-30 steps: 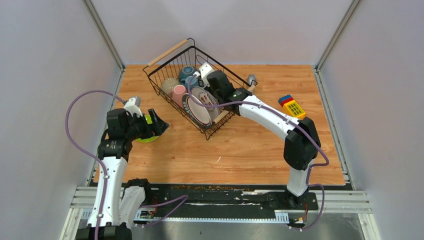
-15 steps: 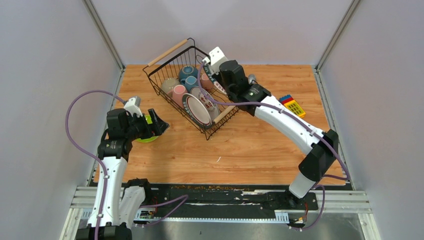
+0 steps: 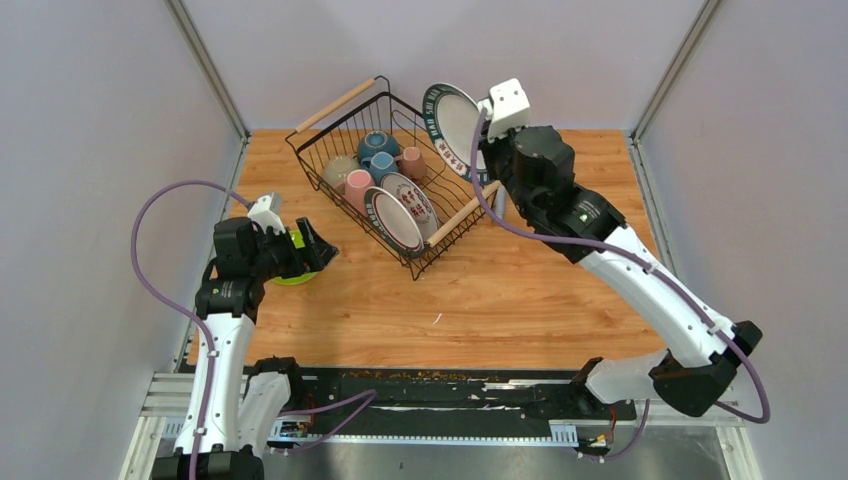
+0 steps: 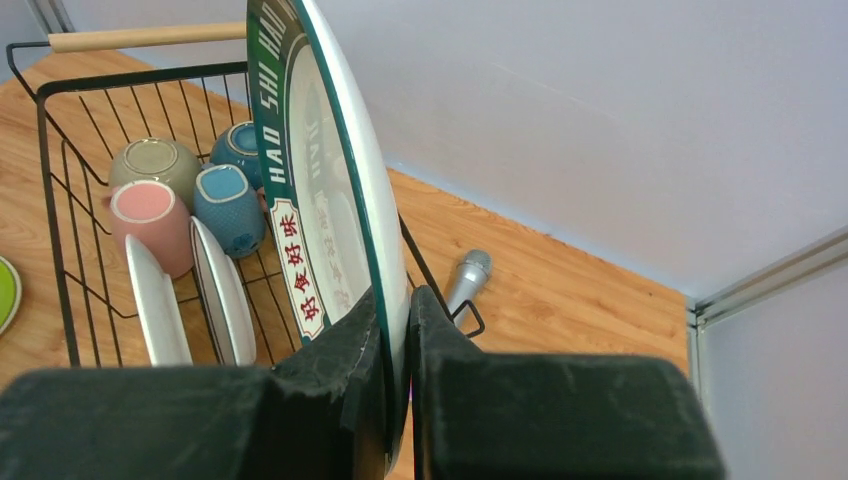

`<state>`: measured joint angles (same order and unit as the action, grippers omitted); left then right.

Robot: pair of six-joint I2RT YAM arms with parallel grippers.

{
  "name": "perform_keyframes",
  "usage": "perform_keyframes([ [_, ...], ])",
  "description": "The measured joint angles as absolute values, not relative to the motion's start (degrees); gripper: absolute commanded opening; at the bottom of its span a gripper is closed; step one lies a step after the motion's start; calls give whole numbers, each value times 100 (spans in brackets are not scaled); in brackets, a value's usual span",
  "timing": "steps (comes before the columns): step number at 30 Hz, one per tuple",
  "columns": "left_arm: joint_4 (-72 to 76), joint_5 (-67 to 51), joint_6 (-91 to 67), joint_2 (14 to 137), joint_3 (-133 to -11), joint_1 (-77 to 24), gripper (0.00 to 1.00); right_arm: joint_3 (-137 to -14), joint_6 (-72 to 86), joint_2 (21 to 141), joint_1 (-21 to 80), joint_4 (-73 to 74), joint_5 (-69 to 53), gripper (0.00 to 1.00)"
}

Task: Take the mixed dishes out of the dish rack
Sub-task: Pick up the plate from the dish rack, then place the plate at the center of the board.

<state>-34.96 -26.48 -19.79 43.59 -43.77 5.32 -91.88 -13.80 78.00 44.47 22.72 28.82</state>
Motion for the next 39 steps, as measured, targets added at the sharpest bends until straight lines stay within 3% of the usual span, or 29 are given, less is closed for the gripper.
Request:
perform_keyframes([
  [11, -3496, -2646, -1981, 4362, -4377, 532, 100, -7931, -292, 6519, 3712, 2381, 2751, 0],
  [22, -3496, -2648, -1981, 4451, -4377, 532, 100, -6681, 1553, 5098, 1282, 2624, 1627, 0],
  [39, -3494, -2668, -1984, 4523, -4377, 532, 100, -4348, 3669, 4941, -1367, 2414, -1015, 0],
])
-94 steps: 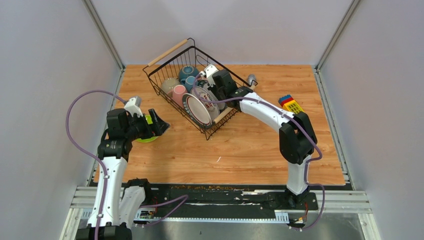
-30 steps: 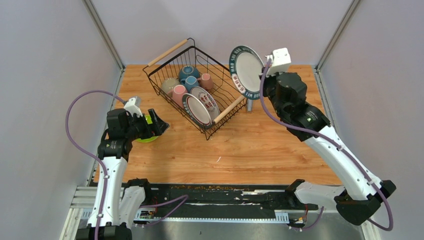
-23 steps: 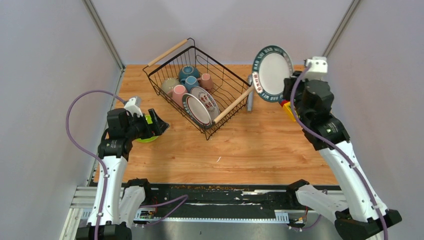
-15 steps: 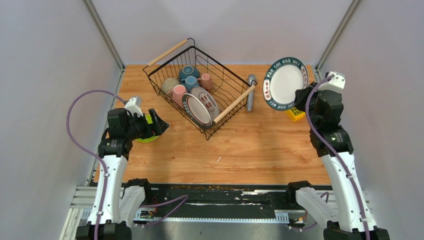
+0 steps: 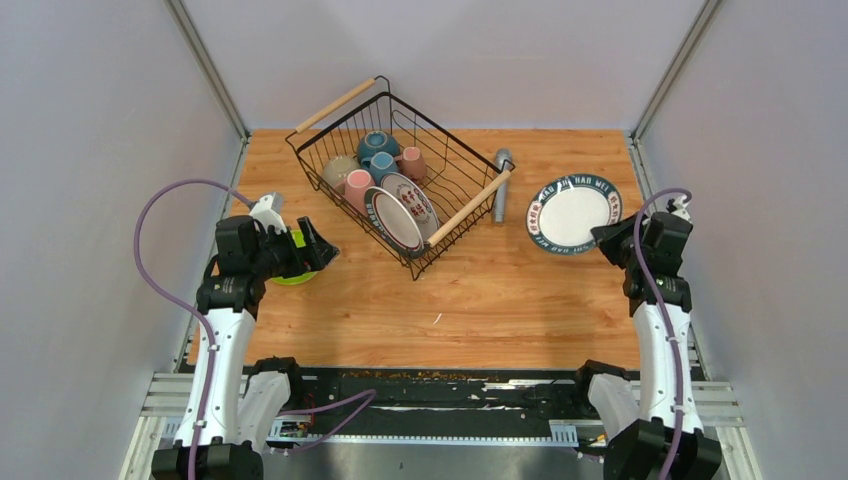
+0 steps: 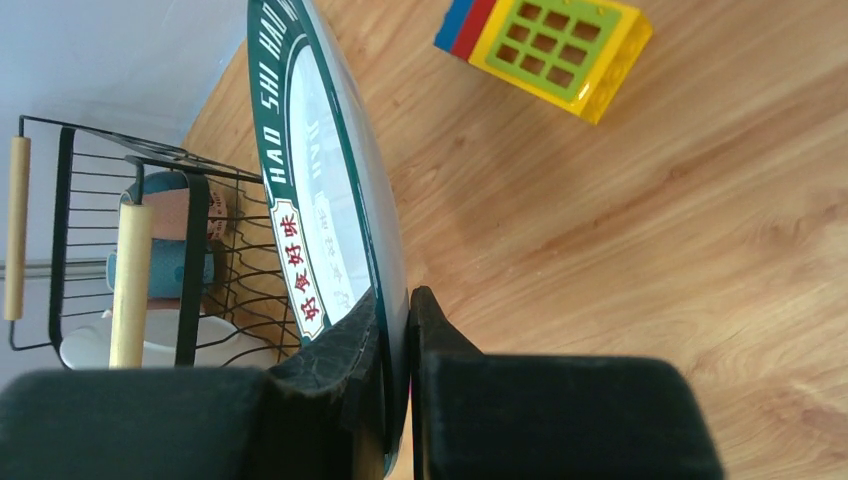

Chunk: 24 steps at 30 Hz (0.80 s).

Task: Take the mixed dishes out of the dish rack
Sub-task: Place the plate at the center of the board.

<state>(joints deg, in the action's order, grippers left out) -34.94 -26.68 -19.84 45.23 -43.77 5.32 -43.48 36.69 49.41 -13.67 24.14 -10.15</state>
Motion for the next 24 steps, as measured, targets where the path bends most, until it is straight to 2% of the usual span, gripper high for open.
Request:
perform_keyframes([
  [7, -3496, -2668, -1984, 4523, -4377, 532, 100, -3599, 4346, 4958, -1708, 2040, -1586, 0],
  [11, -3496, -2668, -1984, 4523, -4377, 532, 100, -3249, 4674, 5048, -1802, 1769, -1765, 4],
  [24, -3494, -2668, -1984, 4523, -4377, 532, 100, -2248, 5306, 5568, -1922, 816, -2141, 9],
])
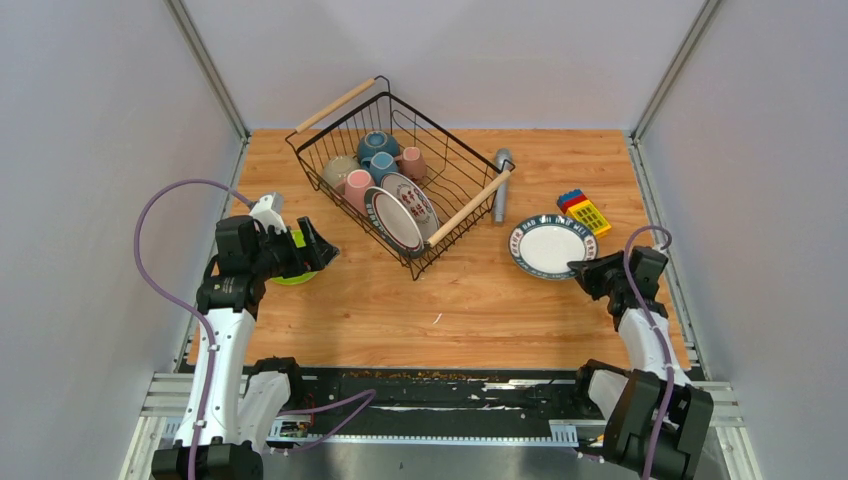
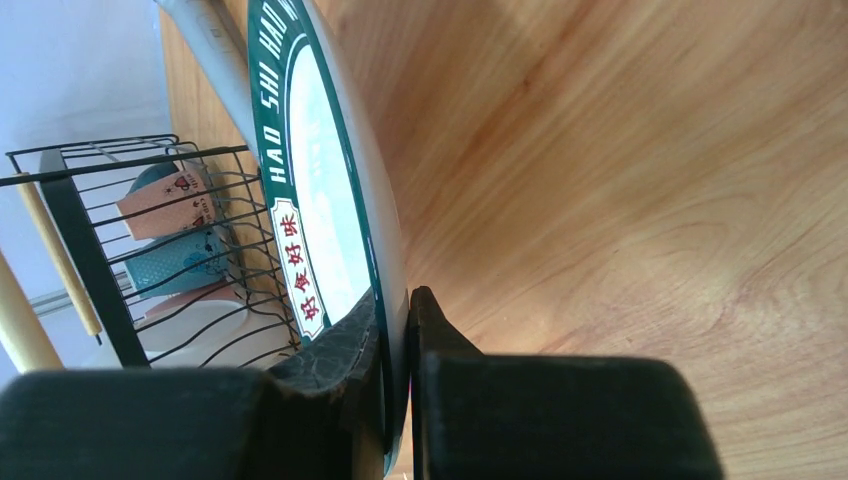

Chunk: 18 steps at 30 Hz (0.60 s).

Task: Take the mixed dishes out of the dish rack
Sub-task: Place the plate at the center of the board.

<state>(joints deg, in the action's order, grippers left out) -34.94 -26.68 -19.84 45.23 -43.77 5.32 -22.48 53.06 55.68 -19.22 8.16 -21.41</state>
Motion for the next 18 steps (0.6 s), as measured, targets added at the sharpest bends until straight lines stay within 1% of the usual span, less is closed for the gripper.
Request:
perform_keyframes([
  [2, -3496, -2668, -1984, 4523, -4377, 532, 100, -2167, 5352, 5686, -1922, 690, -2180, 11],
  [6, -3494, -2668, -1984, 4534, -4377, 532, 100, -2043, 5400, 5811, -1922, 464, -2252, 17],
  [12, -3494, -2668, -1984, 4545, -4377, 532, 100, -2003, 5400, 6042, -1933, 204, -2344, 22],
  [15, -3494, -2668, -1984, 4545, -4377, 532, 100, -1997, 5395, 6211, -1933, 115, -2464, 30],
  [18, -3494, -2668, -1984, 4545, -4377, 532, 100, -1984, 5398, 6281, -1933, 97, -2554, 44],
])
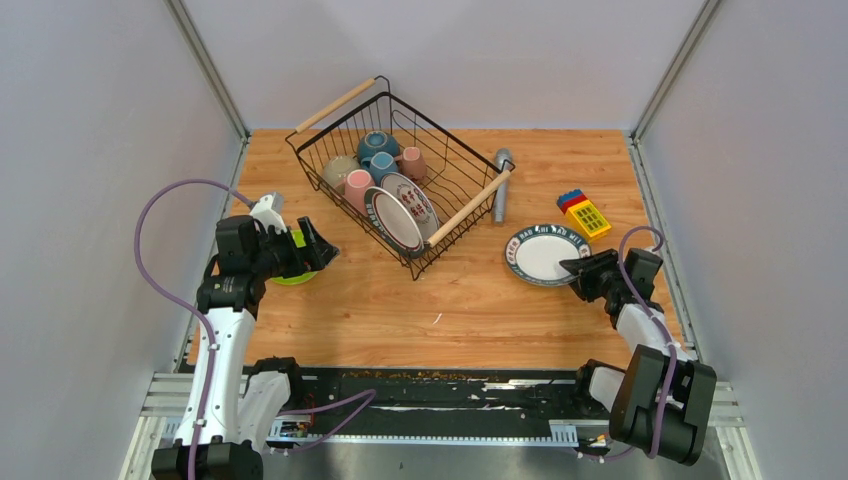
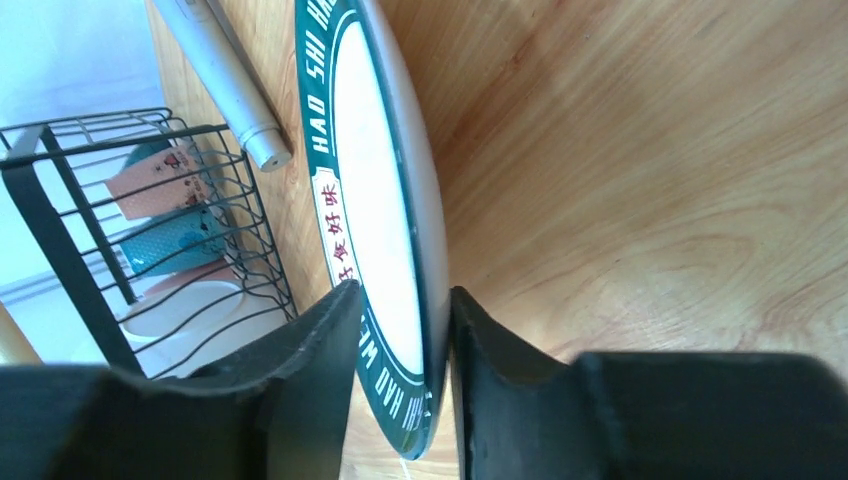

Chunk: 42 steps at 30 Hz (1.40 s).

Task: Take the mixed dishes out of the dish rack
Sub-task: Place the plate at the center of the board.

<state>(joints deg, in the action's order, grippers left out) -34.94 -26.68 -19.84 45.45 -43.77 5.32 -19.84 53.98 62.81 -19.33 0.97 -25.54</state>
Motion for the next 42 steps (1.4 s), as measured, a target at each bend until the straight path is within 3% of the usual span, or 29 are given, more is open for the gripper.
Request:
perform_keyframes([
  [3, -3496, -2668, -1984, 4550, -4377, 532, 100, -1981, 5384, 6281, -1933, 93, -2611, 57],
  [7, -3496, -2668, -1984, 4556, -4377, 532, 100, -1981, 5339, 6281, -1933, 99, -2626, 81],
  [13, -3494, -2668, -1984, 4558, -4377, 532, 100, -1986, 5214, 6294, -1938, 191, -2655, 99],
  [36, -3494, -2703, -1984, 4578, -4377, 532, 100, -3242, 4508, 6543, -2003, 2569, -1328, 100],
  [42, -3492, -2751, -1984, 4578, -4375, 532, 100, -3406, 4136, 5760, -2008, 2945, -1098, 100],
])
